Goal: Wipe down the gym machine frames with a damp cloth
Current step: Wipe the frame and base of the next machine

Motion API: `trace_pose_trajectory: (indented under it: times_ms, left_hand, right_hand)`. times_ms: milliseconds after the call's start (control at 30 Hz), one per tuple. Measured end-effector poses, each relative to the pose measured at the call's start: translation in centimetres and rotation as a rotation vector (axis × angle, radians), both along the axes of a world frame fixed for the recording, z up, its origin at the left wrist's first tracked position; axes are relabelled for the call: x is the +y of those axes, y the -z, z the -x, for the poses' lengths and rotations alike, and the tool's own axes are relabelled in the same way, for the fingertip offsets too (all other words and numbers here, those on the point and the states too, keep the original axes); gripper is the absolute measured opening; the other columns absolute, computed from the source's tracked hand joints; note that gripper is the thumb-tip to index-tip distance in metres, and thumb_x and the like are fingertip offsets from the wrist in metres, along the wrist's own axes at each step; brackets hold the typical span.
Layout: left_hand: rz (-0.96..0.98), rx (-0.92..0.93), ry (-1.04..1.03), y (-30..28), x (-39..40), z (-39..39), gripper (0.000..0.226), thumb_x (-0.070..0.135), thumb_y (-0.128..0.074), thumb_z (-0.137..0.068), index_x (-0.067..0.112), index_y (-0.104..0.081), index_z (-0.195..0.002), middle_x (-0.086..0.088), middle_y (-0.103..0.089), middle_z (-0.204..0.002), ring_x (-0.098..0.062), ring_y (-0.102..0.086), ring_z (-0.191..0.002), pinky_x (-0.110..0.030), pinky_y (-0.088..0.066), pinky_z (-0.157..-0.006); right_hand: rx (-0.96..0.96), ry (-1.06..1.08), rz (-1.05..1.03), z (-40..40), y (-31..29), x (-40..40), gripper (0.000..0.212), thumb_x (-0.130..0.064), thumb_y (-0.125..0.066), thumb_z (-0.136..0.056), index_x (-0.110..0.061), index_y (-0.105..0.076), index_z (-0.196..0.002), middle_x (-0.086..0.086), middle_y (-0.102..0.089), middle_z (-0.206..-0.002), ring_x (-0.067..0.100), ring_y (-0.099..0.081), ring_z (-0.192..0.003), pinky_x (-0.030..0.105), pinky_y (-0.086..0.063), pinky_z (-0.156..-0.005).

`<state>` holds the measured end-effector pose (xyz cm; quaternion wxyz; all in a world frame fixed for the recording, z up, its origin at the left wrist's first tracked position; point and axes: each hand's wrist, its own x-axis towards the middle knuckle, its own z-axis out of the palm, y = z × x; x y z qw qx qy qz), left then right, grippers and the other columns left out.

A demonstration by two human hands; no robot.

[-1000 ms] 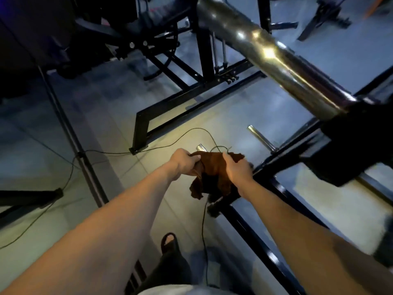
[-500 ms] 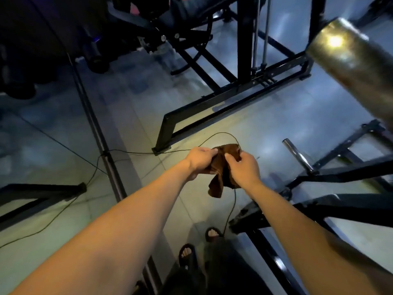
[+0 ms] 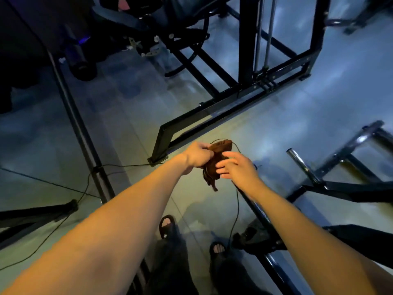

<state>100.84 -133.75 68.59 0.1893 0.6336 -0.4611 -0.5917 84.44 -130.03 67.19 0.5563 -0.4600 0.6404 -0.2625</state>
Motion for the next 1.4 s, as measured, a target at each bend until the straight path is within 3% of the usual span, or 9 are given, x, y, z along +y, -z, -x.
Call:
trace_pose_trajectory:
  times_ms: [100, 200, 333, 533, 800, 1000, 1133, 1300, 1400]
  left_hand:
    - [-0.016, 0.007, 0.089, 0.6, -3.8, -2.3, 0.028, 0.001, -0.047, -0.095, 0.013, -0.069, -0.083, -0.006, -0.065, -0.073, -0.017, -0.063, -0.067, -0.032, -0.055, -0.066]
    - [0.016, 0.009, 0.206, 0.4, -7.0, -4.5, 0.032, 0.001, -0.045, -0.095, 0.005, -0.076, -0.101, -0.006, -0.072, -0.077, -0.014, -0.067, -0.063, -0.024, -0.054, -0.059]
    - [0.017, 0.010, 0.331, 0.0, -11.5, -6.5, 0.034, 0.002, -0.047, -0.096, 0.014, -0.079, -0.096, -0.003, -0.075, -0.084, -0.013, -0.071, -0.074, -0.027, -0.059, -0.067]
    - [0.116, -0.131, 0.460, 1.1, -19.1, -6.4, 0.019, -0.002, -0.059, -0.093, 0.006, -0.071, -0.106, -0.006, -0.069, -0.092, -0.012, -0.063, -0.077, -0.017, -0.053, -0.062]
    - [0.335, -0.403, 0.710, -0.5, -32.7, 1.3, 0.010, 0.027, -0.068, -0.087, 0.020, -0.066, -0.093, 0.002, -0.069, -0.091, -0.019, -0.067, -0.091, -0.035, -0.057, -0.081]
    - [0.337, -0.226, 0.728, -2.8, -37.9, 8.4, 0.023, 0.042, -0.059, -0.094, 0.019, -0.059, -0.095, -0.003, -0.069, -0.086, -0.021, -0.068, -0.082, -0.039, -0.056, -0.074]
    - [0.349, -0.127, 0.770, -3.1, -42.1, 14.1, 0.024, 0.032, -0.066, -0.093, 0.015, -0.053, -0.084, -0.010, -0.064, -0.078, -0.024, -0.064, -0.072, -0.038, -0.052, -0.066]
    - [0.399, -0.151, 0.847, -2.1, -48.3, 20.8, 0.031, 0.045, -0.059, -0.095, 0.016, -0.066, -0.088, -0.006, -0.073, -0.077, -0.023, -0.073, -0.069, -0.048, -0.063, -0.067]
    - [0.416, -0.173, 0.856, -2.5, -52.0, 24.6, 0.041, 0.049, -0.052, -0.088, 0.013, -0.069, -0.076, -0.005, -0.072, -0.067, -0.025, -0.072, -0.062, -0.049, -0.063, -0.062]
  right_hand:
    - [0.059, 0.203, -0.008, -0.8, 0.3, -4.2, 0.051, -0.002, -0.053, -0.100, -0.014, -0.043, -0.149, 0.005, -0.059, -0.129, 0.024, -0.067, -0.098, 0.044, -0.058, -0.092]
    - [0.073, 0.139, -0.063, -1.4, 0.4, -8.3, 0.070, -0.001, -0.057, -0.093, -0.026, -0.039, -0.155, -0.002, -0.049, -0.142, 0.024, -0.056, -0.124, 0.046, -0.051, -0.108]
    - [0.046, -0.007, -0.095, -2.6, 0.3, -11.5, 0.047, -0.011, -0.069, -0.081, -0.032, -0.065, -0.123, -0.001, -0.069, -0.116, 0.021, -0.064, -0.112, 0.035, -0.055, -0.095]
    - [0.157, 0.181, 0.020, -0.8, -0.6, -15.4, 0.012, -0.012, -0.079, -0.089, -0.021, -0.073, -0.090, -0.003, -0.074, -0.084, 0.013, -0.068, -0.082, 0.025, -0.052, -0.075]
    - [0.419, 0.277, 0.097, 6.1, -2.0, -25.5, 0.010, -0.016, -0.079, -0.089, -0.024, -0.072, -0.090, -0.001, -0.073, -0.087, 0.020, -0.069, -0.086, 0.037, -0.055, -0.078]
    - [0.363, 0.482, 0.126, 10.3, -5.6, -30.5, 0.012, -0.015, -0.060, -0.095, -0.019, -0.068, -0.088, -0.002, -0.063, -0.075, 0.018, -0.058, -0.072, 0.031, -0.041, -0.060]
    - [0.263, 0.712, 0.165, 13.5, -6.3, -33.8, 0.015, -0.027, -0.058, -0.097, -0.017, -0.069, -0.098, 0.001, -0.069, -0.094, 0.018, -0.063, -0.089, 0.033, -0.047, -0.071]
    - [0.416, 0.721, 0.174, 19.0, -5.3, -38.0, 0.011, -0.031, -0.058, -0.104, -0.024, -0.065, -0.109, -0.010, -0.067, -0.096, 0.013, -0.064, -0.092, 0.025, -0.049, -0.072]
    - [0.487, 0.711, 0.189, 22.2, -5.1, -41.4, 0.011, -0.031, -0.058, -0.105, -0.024, -0.066, -0.108, -0.006, -0.071, -0.099, 0.016, -0.067, -0.096, 0.036, -0.056, -0.086]
